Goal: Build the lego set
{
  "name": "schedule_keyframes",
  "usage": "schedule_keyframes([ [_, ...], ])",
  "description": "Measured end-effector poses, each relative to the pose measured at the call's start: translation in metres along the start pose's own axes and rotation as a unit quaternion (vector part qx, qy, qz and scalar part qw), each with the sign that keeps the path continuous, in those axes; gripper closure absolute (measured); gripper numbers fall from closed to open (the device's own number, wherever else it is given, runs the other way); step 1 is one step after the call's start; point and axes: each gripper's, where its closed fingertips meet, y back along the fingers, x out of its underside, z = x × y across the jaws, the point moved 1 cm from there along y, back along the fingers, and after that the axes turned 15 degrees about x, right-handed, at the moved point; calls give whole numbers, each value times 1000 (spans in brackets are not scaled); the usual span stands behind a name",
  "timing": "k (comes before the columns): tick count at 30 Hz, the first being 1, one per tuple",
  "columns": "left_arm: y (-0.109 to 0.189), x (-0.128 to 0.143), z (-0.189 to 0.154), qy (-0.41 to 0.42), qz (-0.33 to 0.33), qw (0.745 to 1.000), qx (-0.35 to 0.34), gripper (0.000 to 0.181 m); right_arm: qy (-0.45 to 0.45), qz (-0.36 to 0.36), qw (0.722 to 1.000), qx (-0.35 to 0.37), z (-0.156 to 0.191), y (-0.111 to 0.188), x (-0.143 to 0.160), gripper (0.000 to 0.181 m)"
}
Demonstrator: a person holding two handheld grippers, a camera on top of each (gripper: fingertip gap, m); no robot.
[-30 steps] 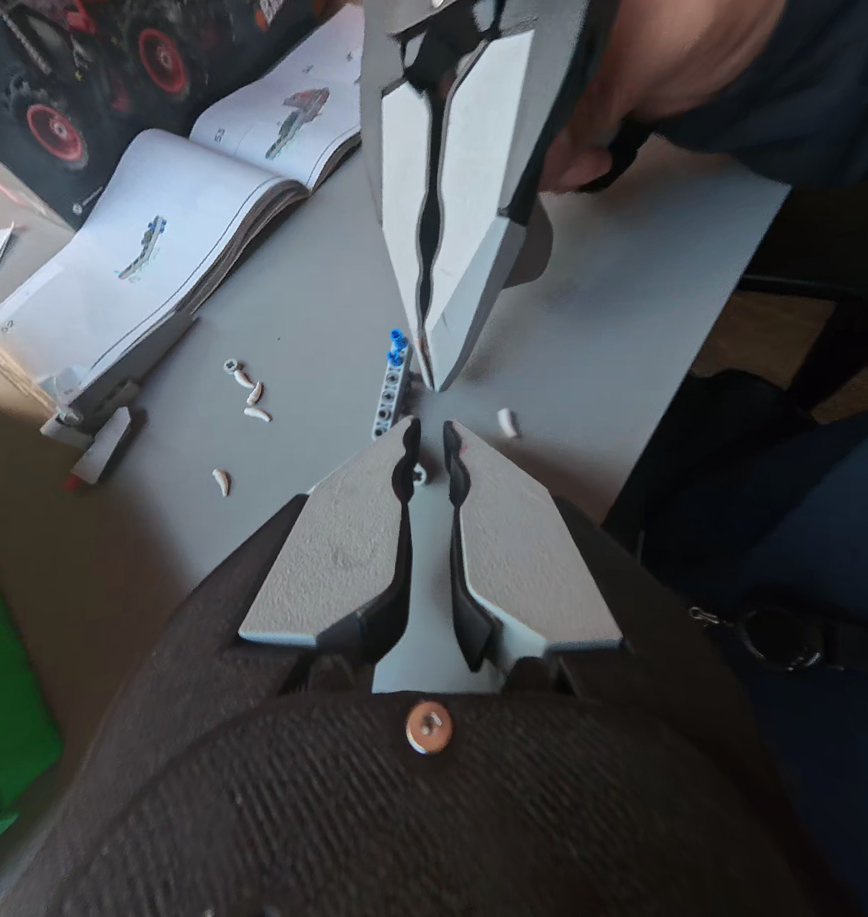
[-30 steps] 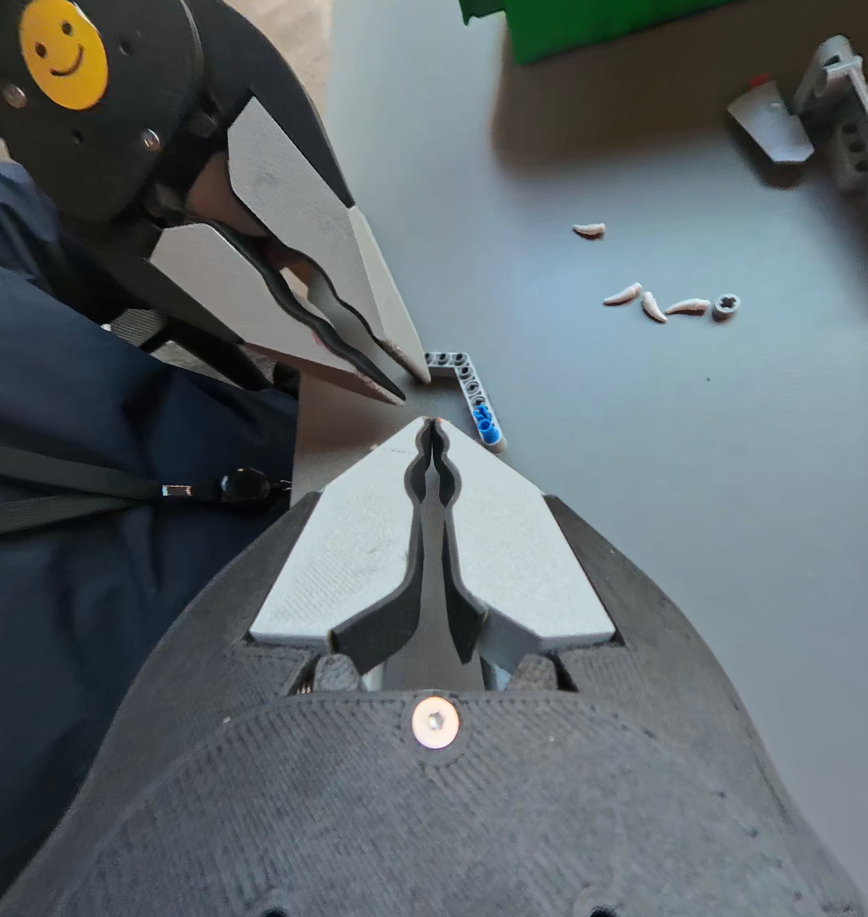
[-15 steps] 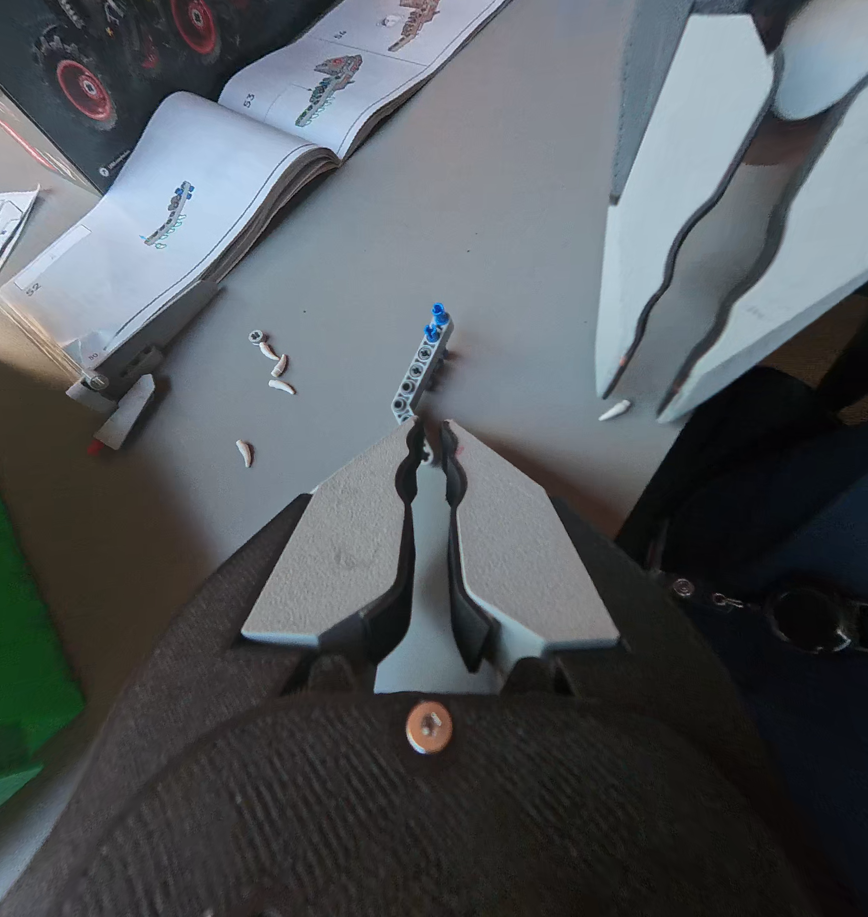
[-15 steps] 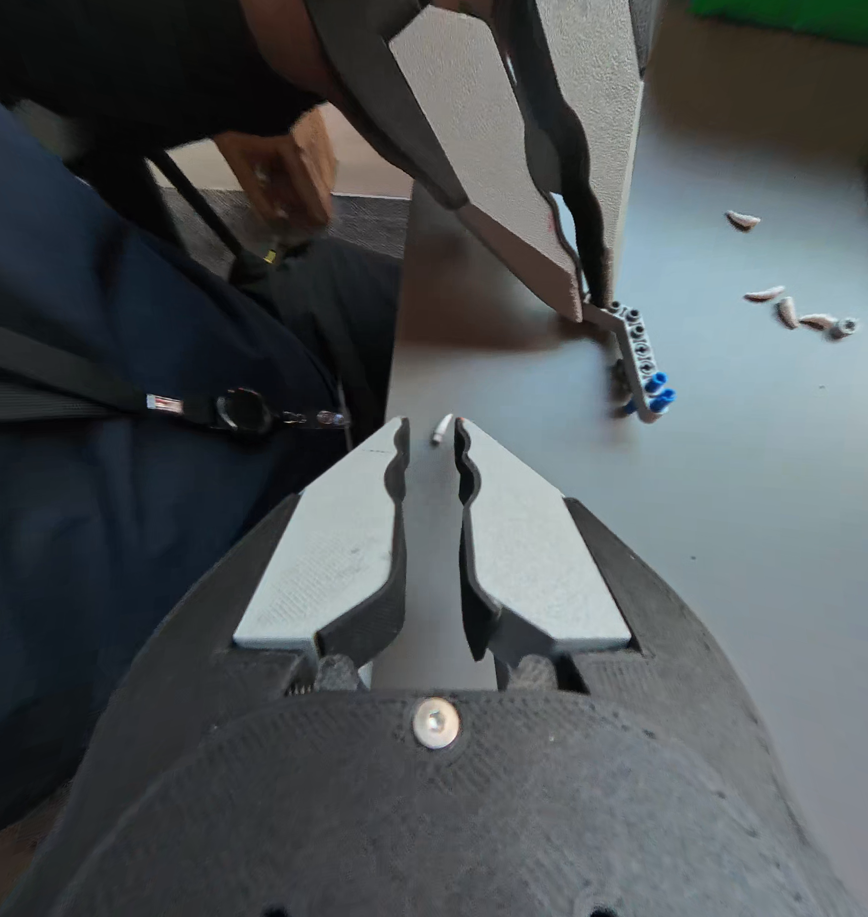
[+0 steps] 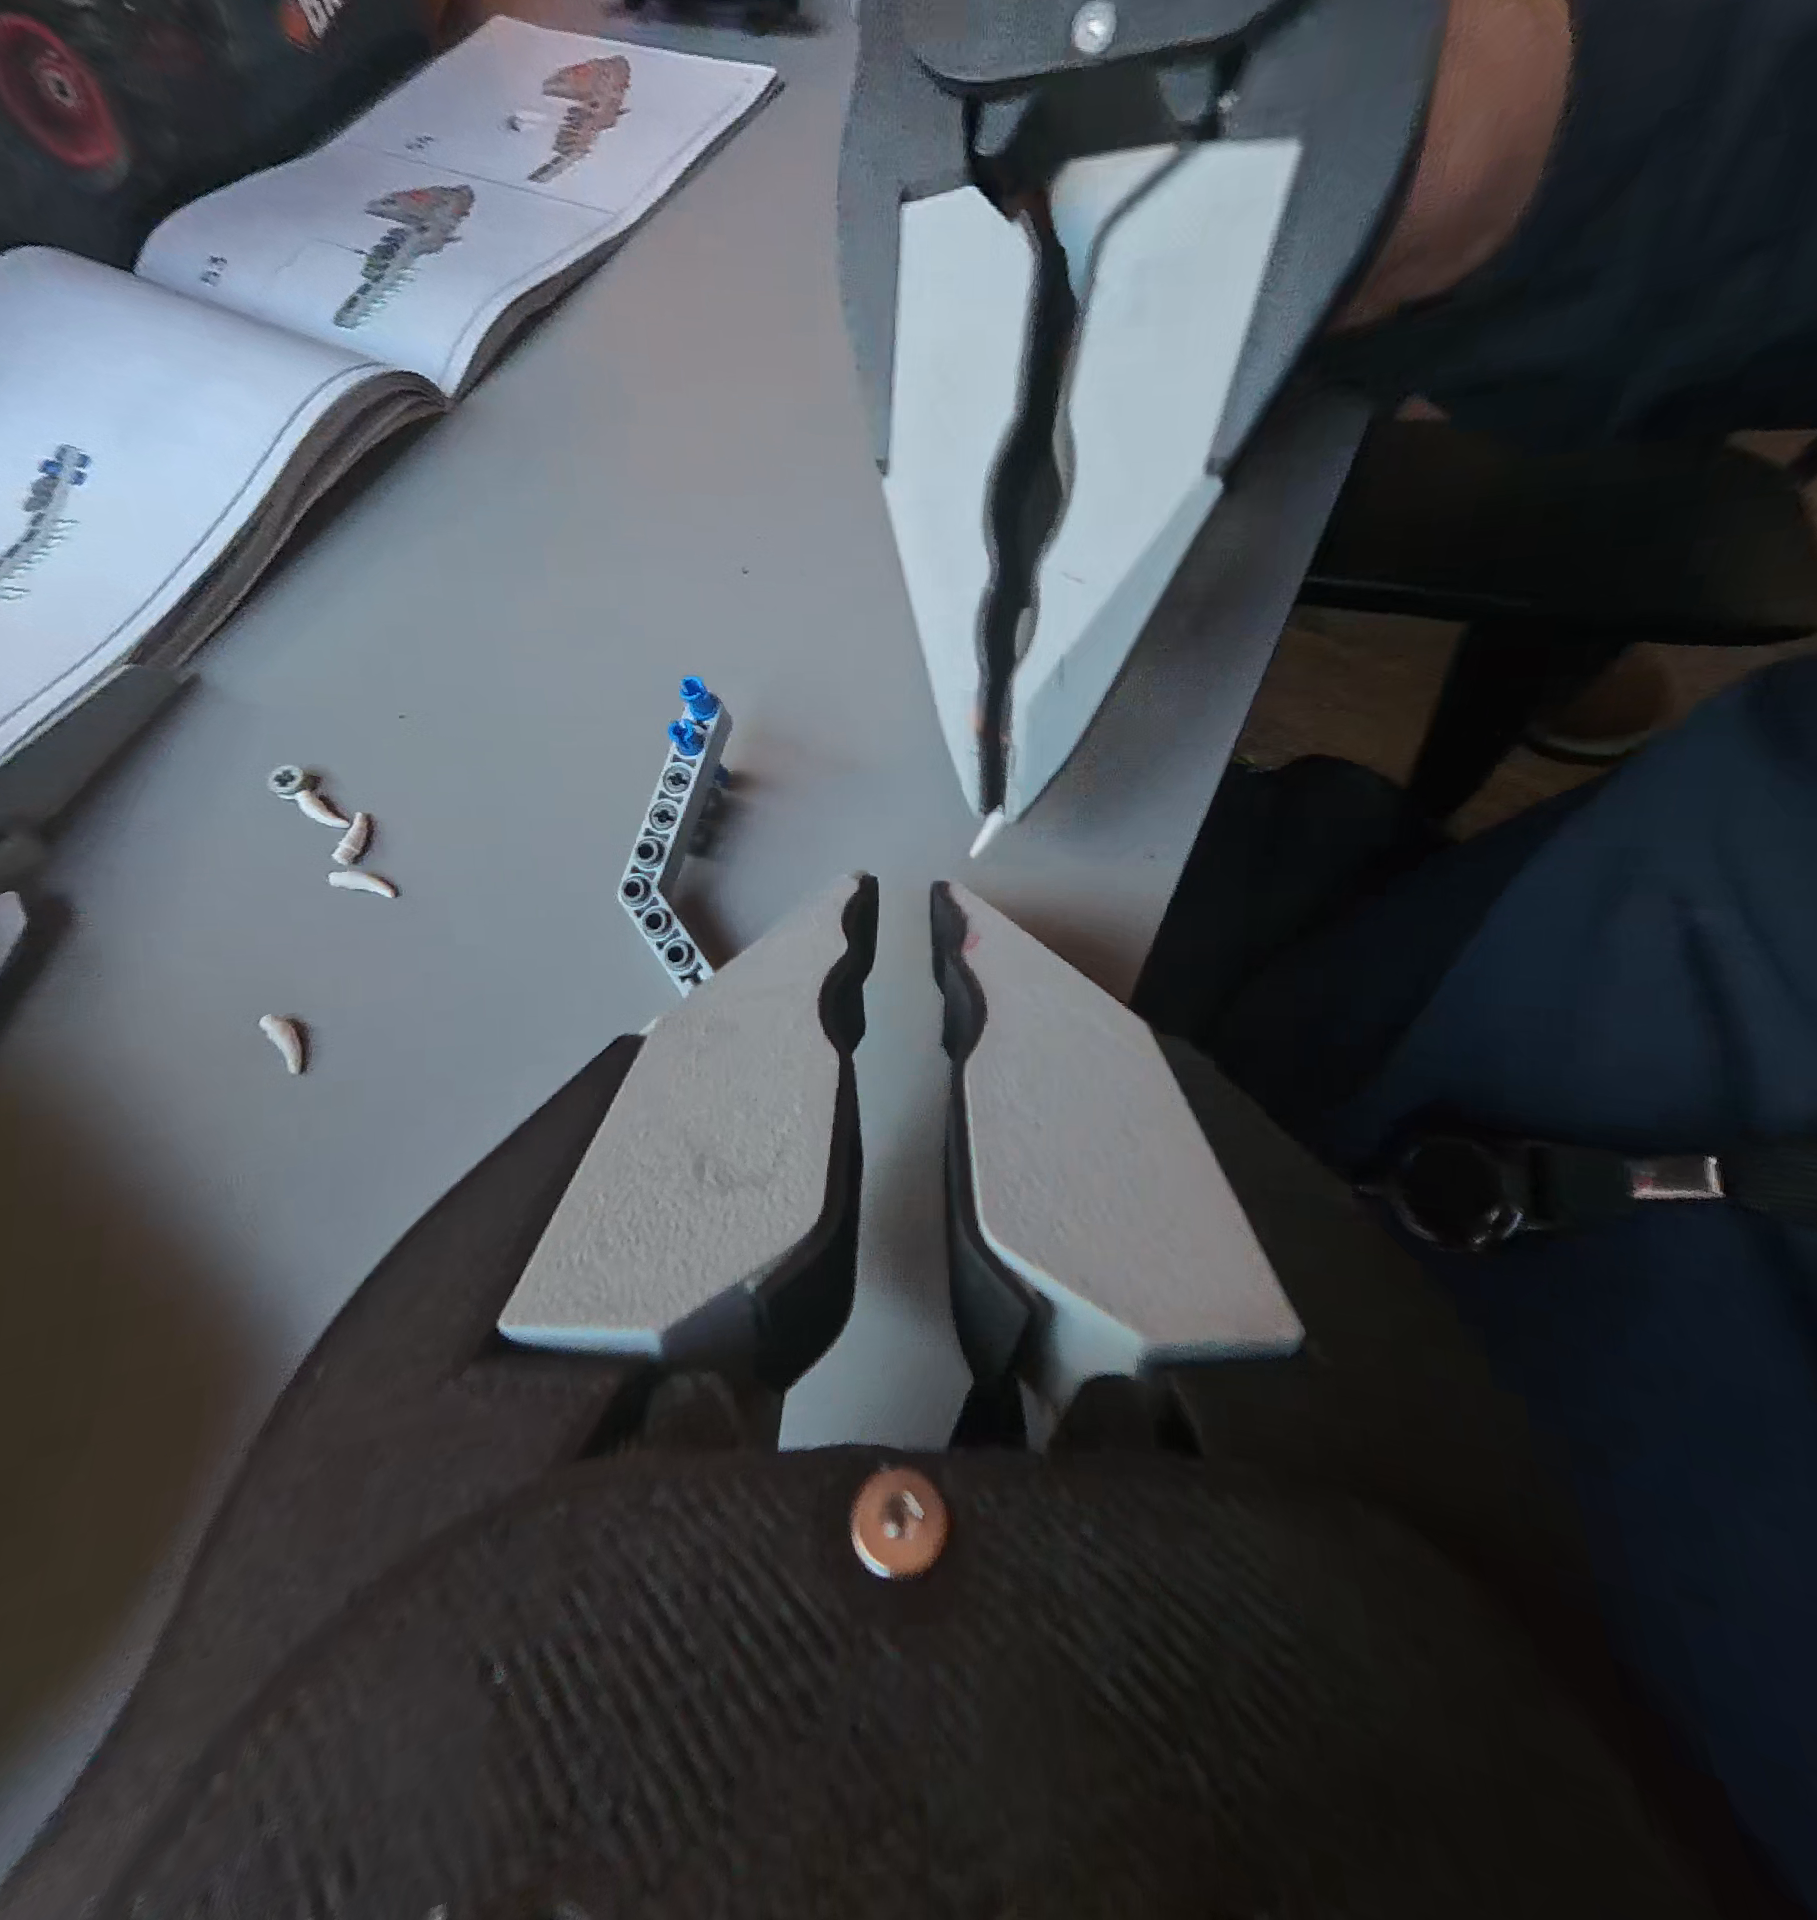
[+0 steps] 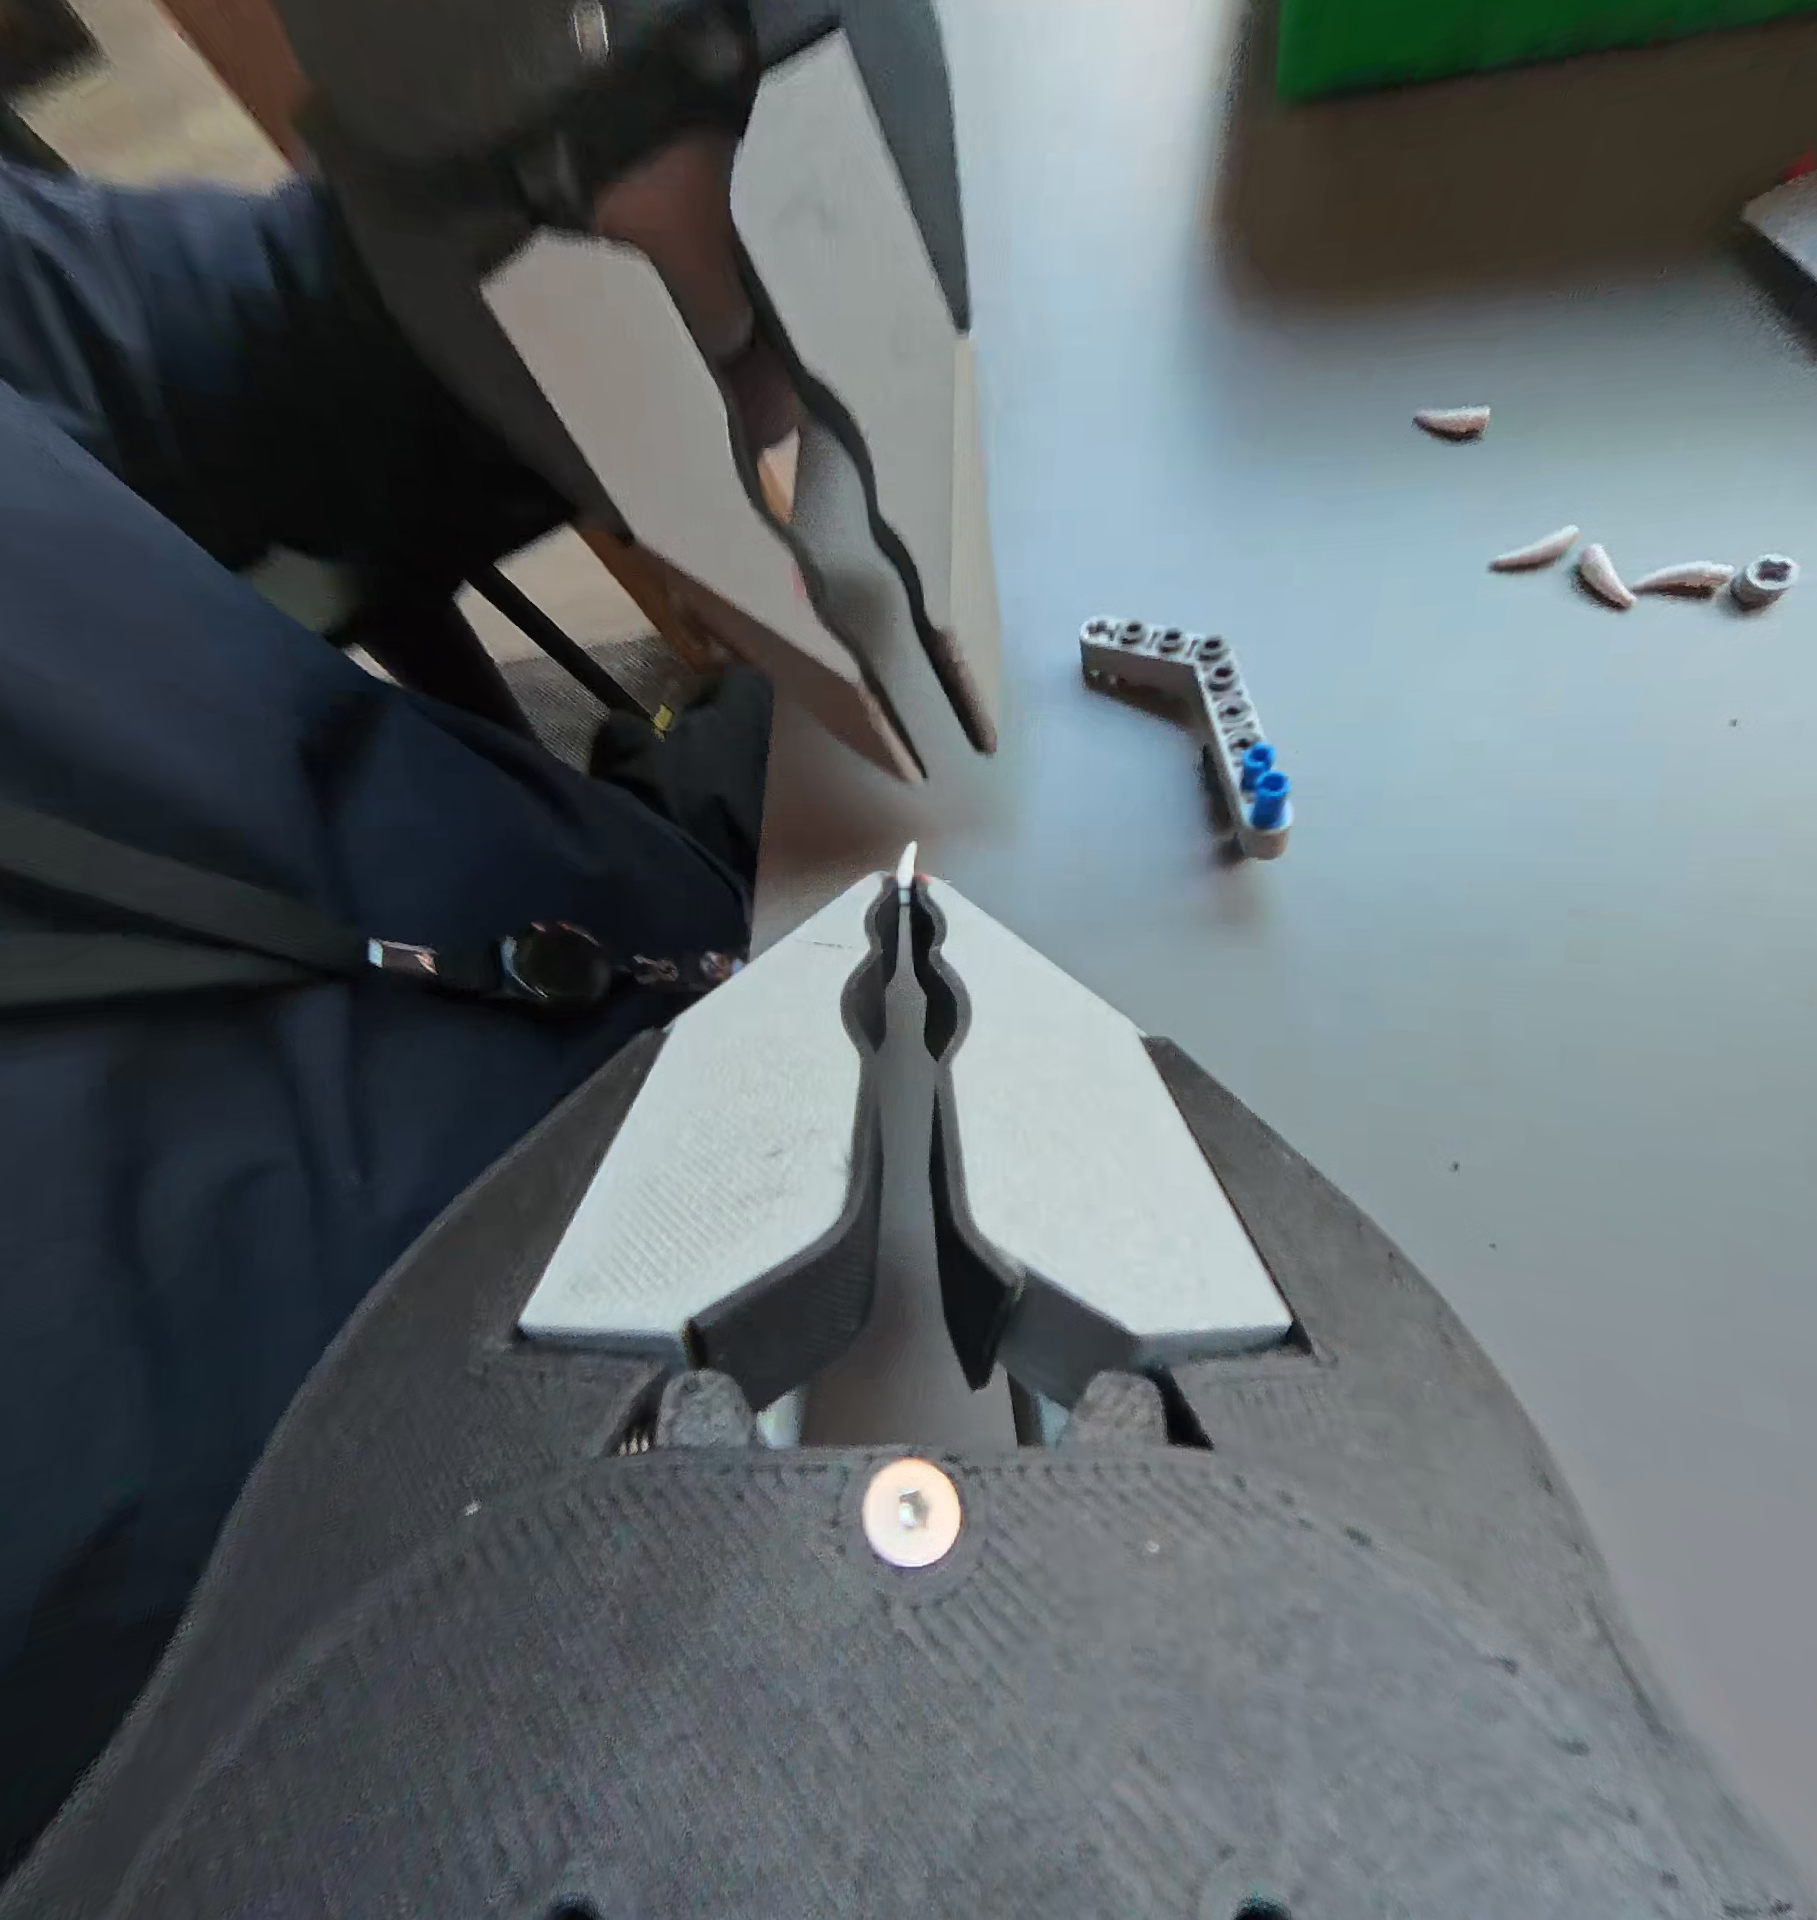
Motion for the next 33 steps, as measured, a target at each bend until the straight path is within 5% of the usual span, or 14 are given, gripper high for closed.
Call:
schedule_keyframes([
  [1, -1, 0, -1, 1, 2, 1000, 4, 174, -18, -13, 1000, -19, 0, 2, -5, 181],
  [9, -8, -6, -6, -10, -3, 1000, 24, 173, -79, -38, 993, -80, -8, 5, -18, 181],
  [22, -9, -7, -7, -34, 3, 999, 15, 181, -55, -24, 996, -71, -4, 1, -14, 181],
  [27, -7, -10, -11, -117, 28, 993, -1, 181, -51, -11, 996, -70, -12, 6, -11, 181],
  [33, -5, -11, -6, -281, 85, 954, -53, 181, -58, 12, 989, -133, -5, 12, -13, 177],
])
